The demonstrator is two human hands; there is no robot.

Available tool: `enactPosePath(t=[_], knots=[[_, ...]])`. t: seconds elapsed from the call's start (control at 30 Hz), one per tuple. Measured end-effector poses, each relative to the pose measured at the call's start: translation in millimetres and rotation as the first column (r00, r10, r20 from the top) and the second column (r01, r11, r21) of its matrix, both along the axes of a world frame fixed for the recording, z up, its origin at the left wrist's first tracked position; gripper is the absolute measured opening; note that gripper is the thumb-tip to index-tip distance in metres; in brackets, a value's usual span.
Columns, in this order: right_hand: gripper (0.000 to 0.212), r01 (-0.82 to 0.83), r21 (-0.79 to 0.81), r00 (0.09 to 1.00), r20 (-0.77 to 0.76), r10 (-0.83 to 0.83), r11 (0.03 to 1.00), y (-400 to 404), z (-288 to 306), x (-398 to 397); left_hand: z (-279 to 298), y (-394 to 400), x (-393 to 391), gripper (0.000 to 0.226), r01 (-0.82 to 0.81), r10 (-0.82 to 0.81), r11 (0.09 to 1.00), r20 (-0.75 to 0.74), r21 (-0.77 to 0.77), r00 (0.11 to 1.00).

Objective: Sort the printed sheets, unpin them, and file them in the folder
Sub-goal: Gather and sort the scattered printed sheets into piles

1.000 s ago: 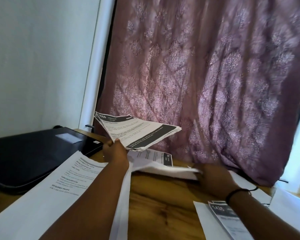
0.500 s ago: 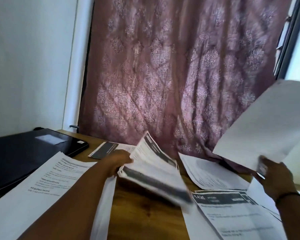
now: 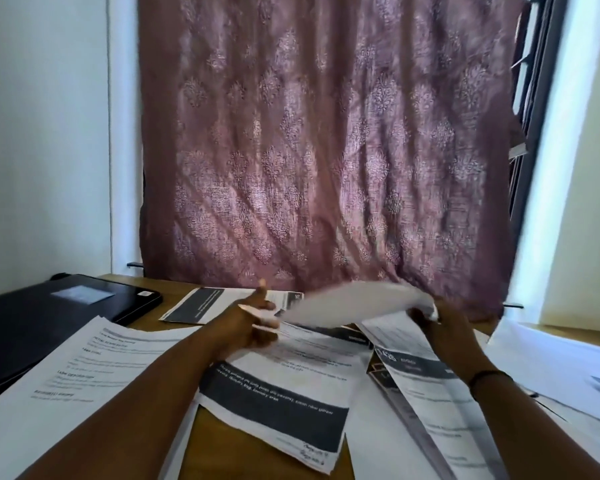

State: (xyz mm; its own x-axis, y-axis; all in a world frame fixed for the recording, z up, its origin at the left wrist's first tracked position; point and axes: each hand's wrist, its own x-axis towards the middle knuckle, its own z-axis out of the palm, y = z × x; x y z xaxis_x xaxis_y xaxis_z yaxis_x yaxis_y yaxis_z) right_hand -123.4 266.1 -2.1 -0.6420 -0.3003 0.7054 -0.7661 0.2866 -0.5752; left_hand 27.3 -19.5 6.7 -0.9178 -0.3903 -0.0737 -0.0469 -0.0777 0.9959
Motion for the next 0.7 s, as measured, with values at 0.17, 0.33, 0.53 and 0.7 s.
enactPosePath(t=[0.17, 0.33, 0.53, 0.7], knots=[[0.036, -0.135, 0.159, 0.991, 0.006, 0.135, 0.978, 17, -8, -11, 14, 30, 6, 0.051, 0.305, -0.303, 0.952, 0.208, 0.024, 0.930], [0.047, -0.076, 0.021, 0.995, 0.063, 0.074, 0.997, 13, -2, -4, 21, 53, 9, 0.021, 0.283, -0.239, 0.929, 0.196, -0.240, 0.951], [0.072, 0.006, 0.016, 0.973, 0.230, -0.009, 1.000, 15, -13, -14, 53, -2, 54, 0.024, 0.015, -0.023, 0.959, -0.023, -0.282, 0.999], [0.065, 0.020, 0.011, 0.971, 0.240, -0.022, 1.000, 18, -9, -7, 43, -89, 144, 0.017, -0.229, 0.236, 0.913, -0.022, -0.338, 0.972]])
